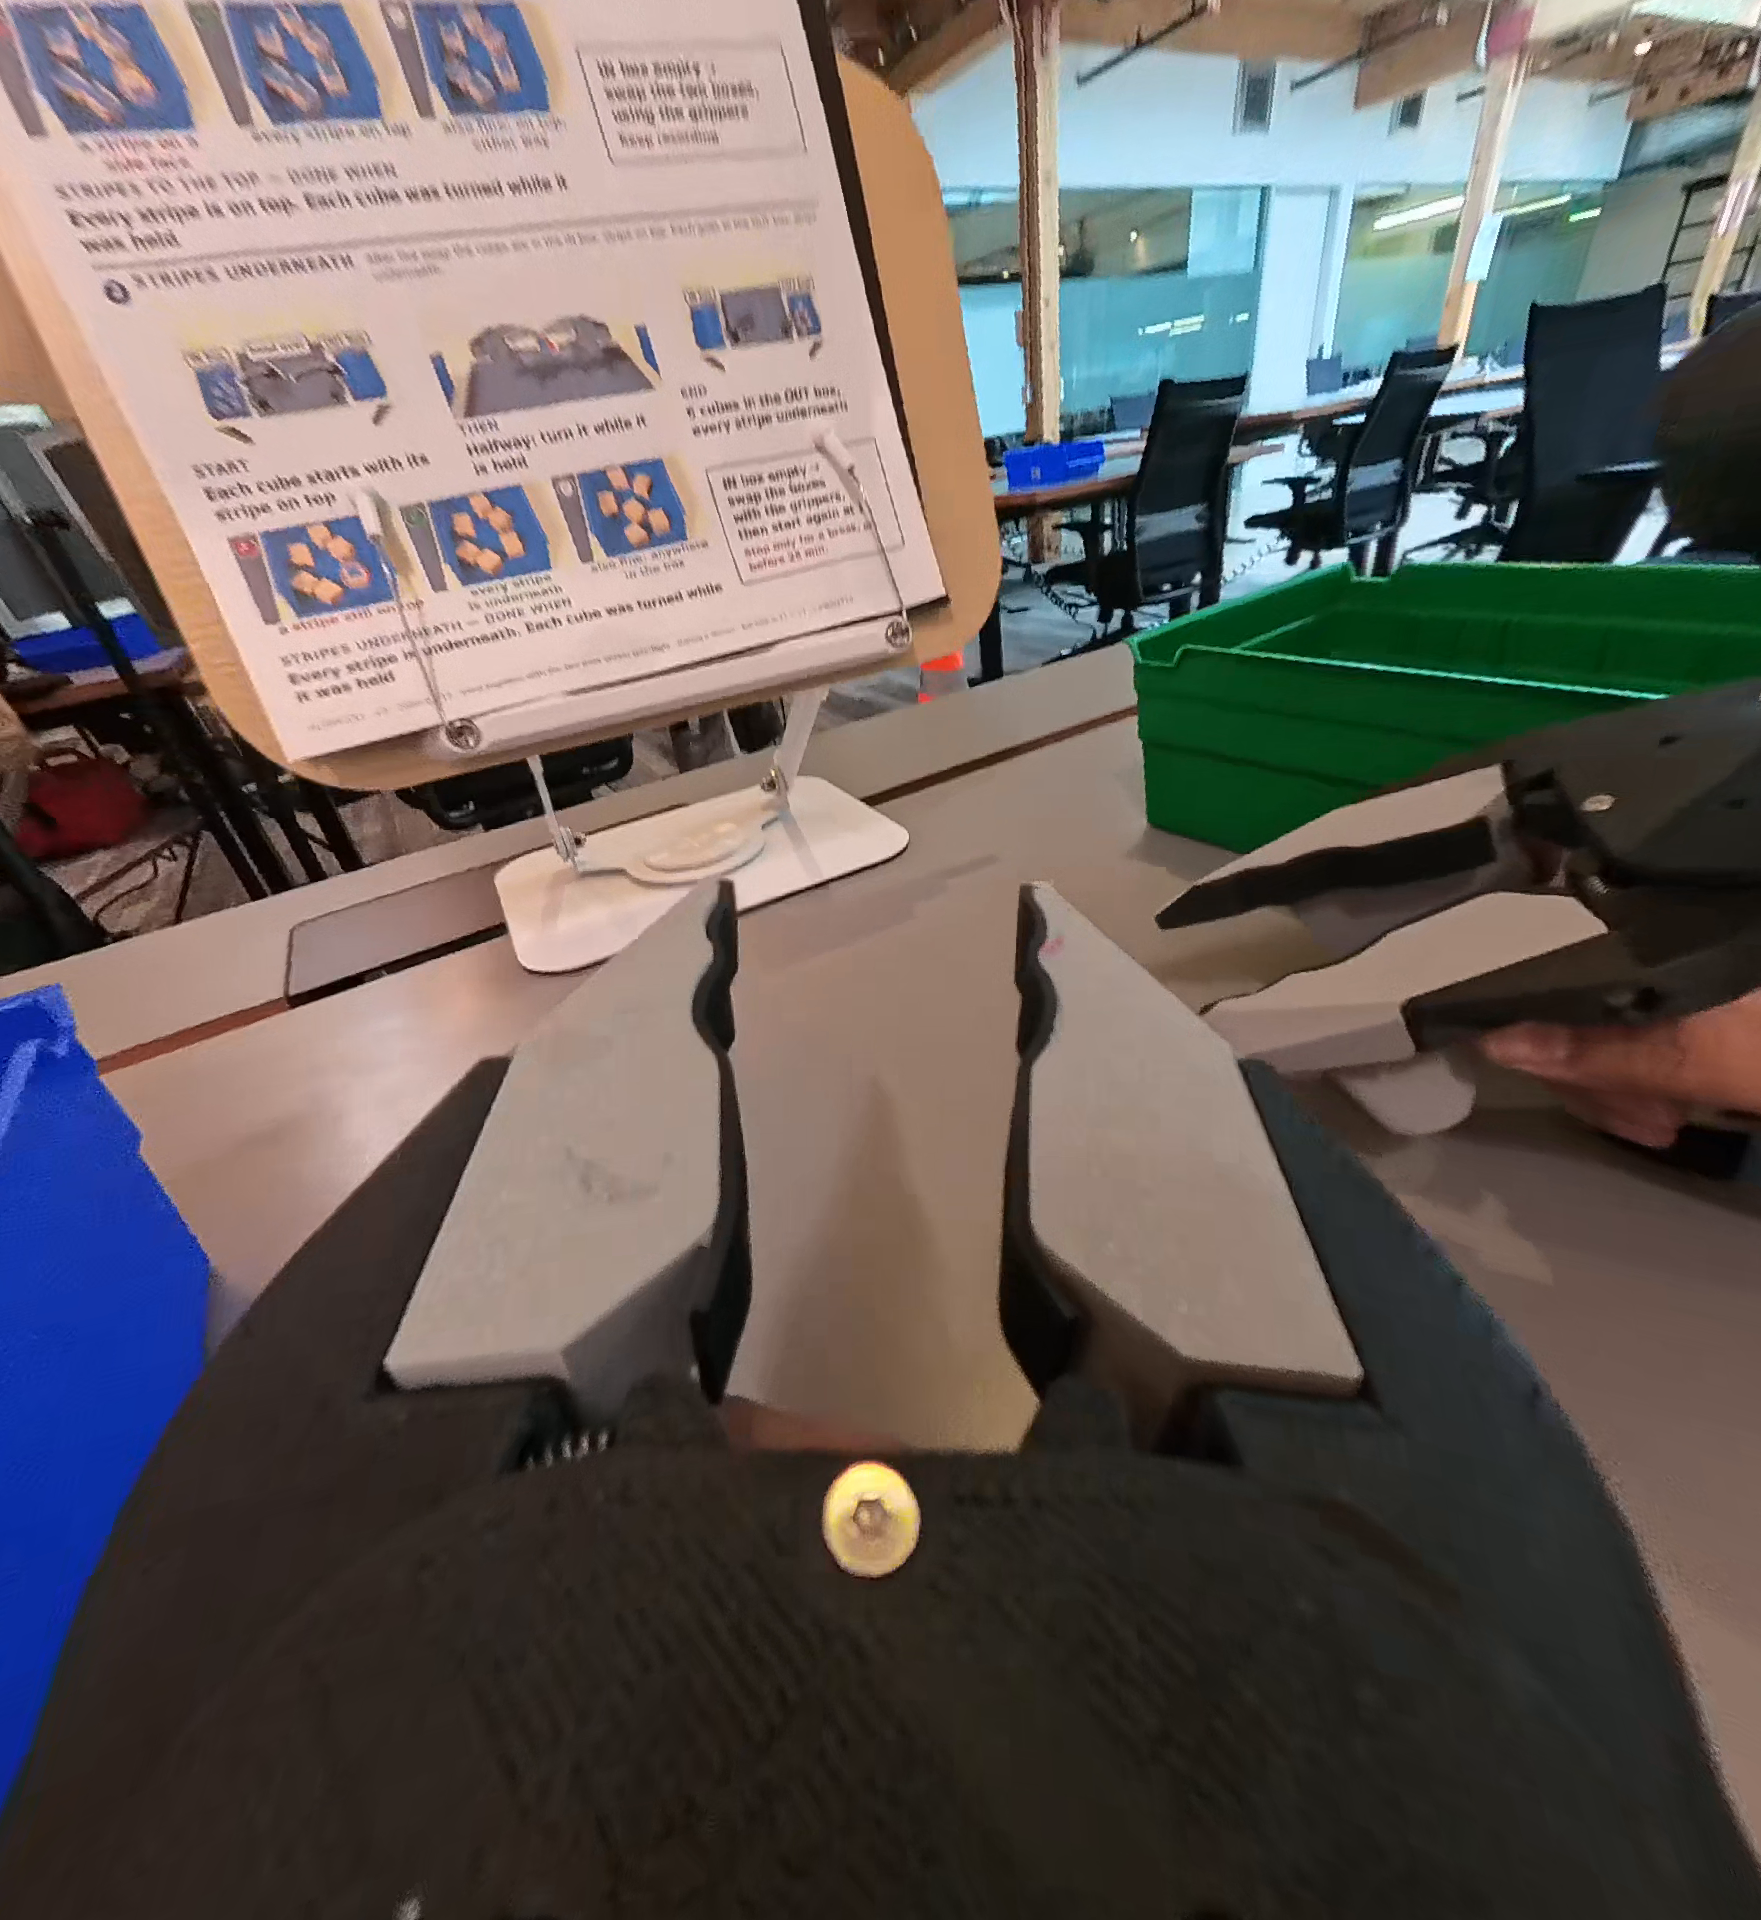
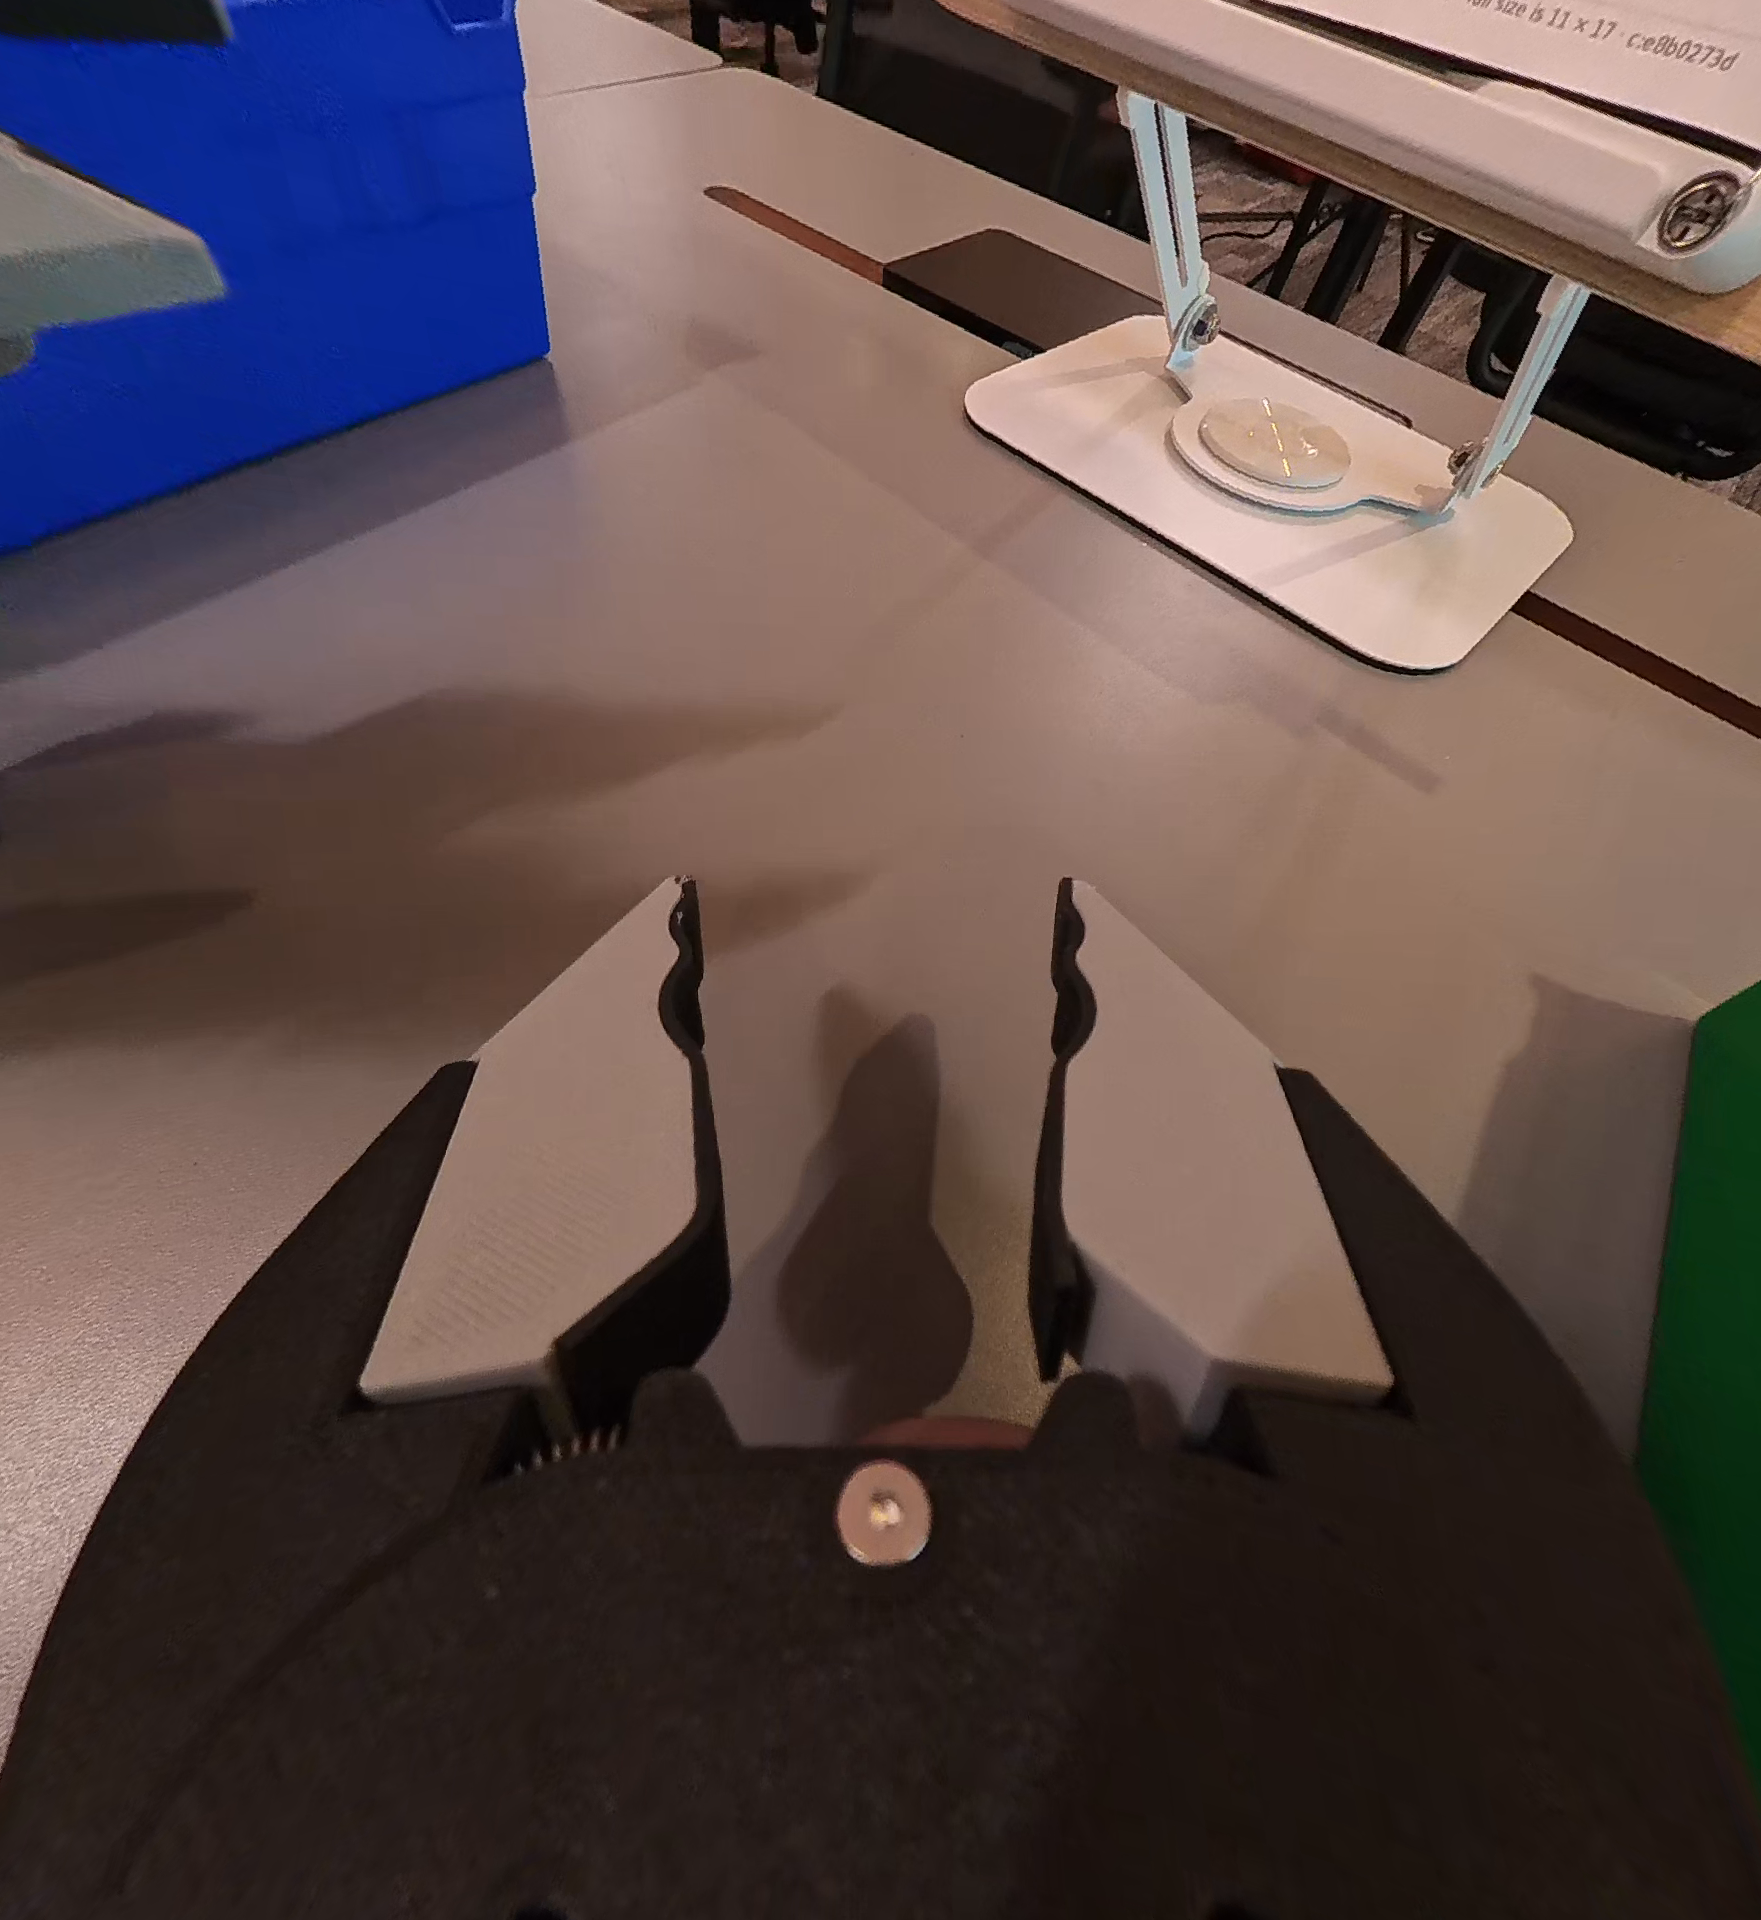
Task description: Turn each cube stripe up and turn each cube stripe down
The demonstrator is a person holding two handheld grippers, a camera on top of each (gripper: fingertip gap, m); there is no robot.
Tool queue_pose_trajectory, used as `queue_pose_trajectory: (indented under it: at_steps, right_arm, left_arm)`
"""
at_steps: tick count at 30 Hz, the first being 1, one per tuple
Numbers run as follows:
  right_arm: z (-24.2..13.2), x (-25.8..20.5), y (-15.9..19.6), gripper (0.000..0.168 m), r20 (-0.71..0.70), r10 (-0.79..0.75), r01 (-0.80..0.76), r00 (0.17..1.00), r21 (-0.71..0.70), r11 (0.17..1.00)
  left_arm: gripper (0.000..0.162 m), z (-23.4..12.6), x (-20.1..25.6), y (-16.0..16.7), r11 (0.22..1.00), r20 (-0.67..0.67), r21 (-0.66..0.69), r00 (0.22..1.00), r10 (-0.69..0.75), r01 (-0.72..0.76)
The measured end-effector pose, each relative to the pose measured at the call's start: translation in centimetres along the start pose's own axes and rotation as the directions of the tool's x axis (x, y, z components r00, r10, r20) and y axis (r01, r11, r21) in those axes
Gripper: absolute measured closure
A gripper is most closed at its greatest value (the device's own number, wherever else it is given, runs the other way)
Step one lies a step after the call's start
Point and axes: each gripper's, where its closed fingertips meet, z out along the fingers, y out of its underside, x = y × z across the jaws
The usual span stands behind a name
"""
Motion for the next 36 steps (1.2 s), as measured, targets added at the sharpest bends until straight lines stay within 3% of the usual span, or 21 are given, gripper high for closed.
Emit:
queue_pose_trajectory:
  at_steps: [3, 5, 9, 12, 17, 21, 25, 32, 36]
  right_arm:
    - [0.0, 0.0, 0.0, 0.103, 0.000, 0.000, 0.000, 1.000, -0.001, 1.000]
    - [0.0, 0.0, 0.0, 0.103, 0.001, 0.002, -0.002, 1.000, 0.000, 1.000]
    - [0.1, -0.1, 0.0, 0.103, 0.007, 0.002, -0.002, 1.000, -0.005, 1.000]
    - [0.1, -0.2, 0.0, 0.103, 0.009, -0.008, 0.008, 1.000, -0.006, 1.000]
    - [0.1, -0.5, -0.1, 0.103, 0.013, -0.019, 0.019, 1.000, -0.004, 1.000]
    - [0.1, -0.7, 0.0, 0.103, 0.014, -0.024, 0.024, 1.000, -0.006, 1.000]
    - [0.2, -0.7, 0.0, 0.103, 0.015, -0.021, 0.021, 1.000, -0.008, 1.000]
    - [0.2, -0.5, 0.0, 0.103, 0.017, -0.007, 0.007, 1.000, -0.007, 1.000]
    - [0.2, -0.4, 0.1, 0.103, 0.020, 0.002, -0.002, 1.000, -0.007, 1.000]
  left_arm:
    - [0.108, -0.8, 0.0, -0.8, 0.999, 0.014, 0.039, 1.000, 0.008, -0.009]
    - [0.109, -1.7, 0.1, -1.6, 0.997, -0.015, 0.056, 0.998, -0.060, 0.060]
    - [0.108, -4.5, 0.1, -5.1, 0.987, -0.101, 0.090, 0.987, -0.121, 0.130]
    - [0.099, -6.8, -0.5, -7.6, 0.995, -0.183, 0.027, 0.980, -0.085, 0.092]
    - [0.104, -10.5, -4.9, -8.8, 0.987, -0.330, -0.157, 0.942, -0.065, 0.013]
    - [0.100, -12.0, -12.0, -4.3, 0.922, -0.318, -0.380, 0.947, -0.053, -0.076]
    - [0.101, -13.7, -15.5, 3.6, 0.744, -0.342, -0.634, 0.939, -0.024, -0.211]
    - [0.099, -13.6, -16.1, 10.2, 0.526, -0.458, -0.741, 0.887, 0.059, -0.417]
    - [0.104, -13.4, -15.1, 10.9, 0.514, -0.490, -0.752, 0.872, -0.017, -0.413]
